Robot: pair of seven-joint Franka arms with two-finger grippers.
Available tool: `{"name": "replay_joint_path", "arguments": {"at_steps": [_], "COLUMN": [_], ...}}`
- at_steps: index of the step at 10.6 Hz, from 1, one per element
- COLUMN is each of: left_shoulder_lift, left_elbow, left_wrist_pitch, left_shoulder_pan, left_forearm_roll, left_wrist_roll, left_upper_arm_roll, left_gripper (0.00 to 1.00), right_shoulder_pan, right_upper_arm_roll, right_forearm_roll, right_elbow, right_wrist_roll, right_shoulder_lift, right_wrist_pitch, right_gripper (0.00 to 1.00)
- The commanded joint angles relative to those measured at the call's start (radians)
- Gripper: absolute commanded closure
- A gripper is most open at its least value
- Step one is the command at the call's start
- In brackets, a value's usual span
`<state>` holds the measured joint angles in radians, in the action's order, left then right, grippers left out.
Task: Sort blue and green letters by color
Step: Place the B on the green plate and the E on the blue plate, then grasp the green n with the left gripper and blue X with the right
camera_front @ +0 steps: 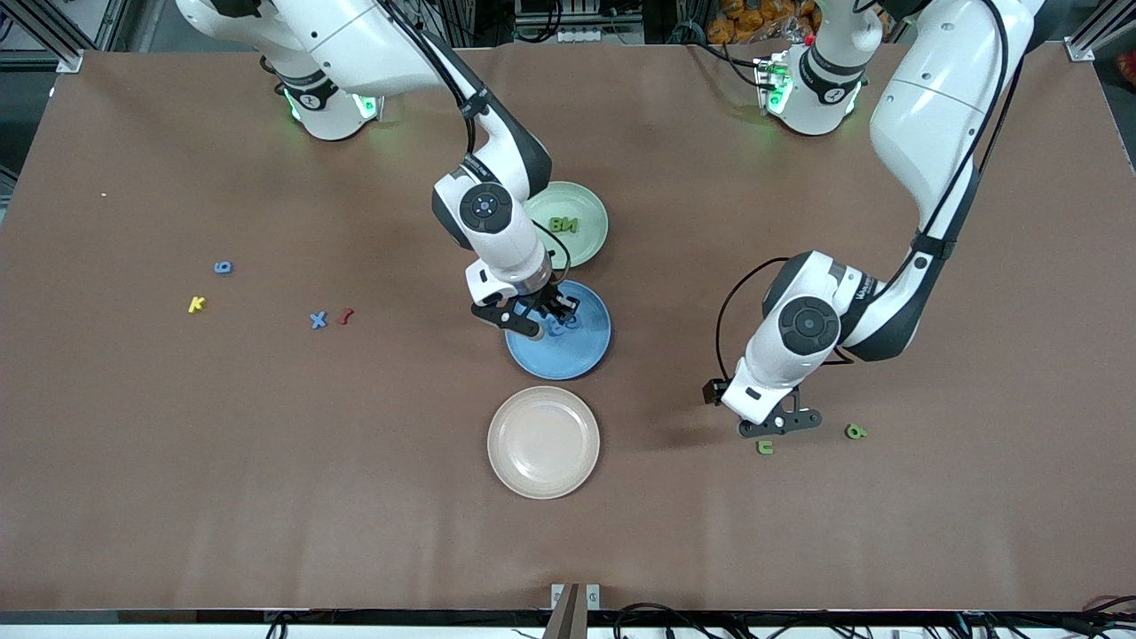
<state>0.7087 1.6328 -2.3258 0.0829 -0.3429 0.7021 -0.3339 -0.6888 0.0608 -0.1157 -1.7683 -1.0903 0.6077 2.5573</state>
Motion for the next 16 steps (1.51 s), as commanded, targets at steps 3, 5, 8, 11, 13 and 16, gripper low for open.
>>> {"name": "replay_joint_path", "arguments": {"at_steps": [3, 5, 8, 11, 13, 16], "left_shoulder_lift": [0.095, 0.12, 0.147, 0.167, 0.189, 0.199], "left_elbow": [-0.12, -0.14, -0.149, -0.177, -0.206, -0.232], "left_wrist_pitch": [-0.001, -0.012, -0.03, -0.032, -0.032, -0.032], "left_shoulder_pan": [-0.011, -0.018, -0.057, -0.074, -0.072, -0.064], "left_forearm_roll": [-0.024, -0.022, -0.022, -0.019, -0.021, -0.019], "left_wrist_roll": [-0.05, -0.154, -0.29, -0.357, -0.362, -0.354], "left_upper_arm_roll": [0.004, 0.035, 0.038, 0.038, 0.038, 0.038], "left_gripper": [0.14, 0.13, 0.15, 0.21, 0.22, 0.24], "right_shoulder_pan": [0.144, 0.233, 0.407, 0.556, 0.633, 0.715], "right_upper_arm_roll": [0.005, 0.005, 0.005, 0.016, 0.024, 0.027], "right_forearm_roll": [-0.002, 0.001, 0.074, 0.18, 0.217, 0.221], "right_elbow": [0.013, -0.043, -0.212, -0.299, -0.409, -0.592], "right_wrist_roll": [0.324, 0.525, 0.85, 1.035, 1.133, 1.268], "right_shoulder_lift": [-0.074, -0.135, -0.253, -0.287, -0.324, -0.384], "right_wrist_pitch": [-0.266, -0.307, -0.305, -0.287, -0.17, 0.003], "right_gripper": [0.0, 0.0, 0.0, 0.0, 0.0, 0.0]}}
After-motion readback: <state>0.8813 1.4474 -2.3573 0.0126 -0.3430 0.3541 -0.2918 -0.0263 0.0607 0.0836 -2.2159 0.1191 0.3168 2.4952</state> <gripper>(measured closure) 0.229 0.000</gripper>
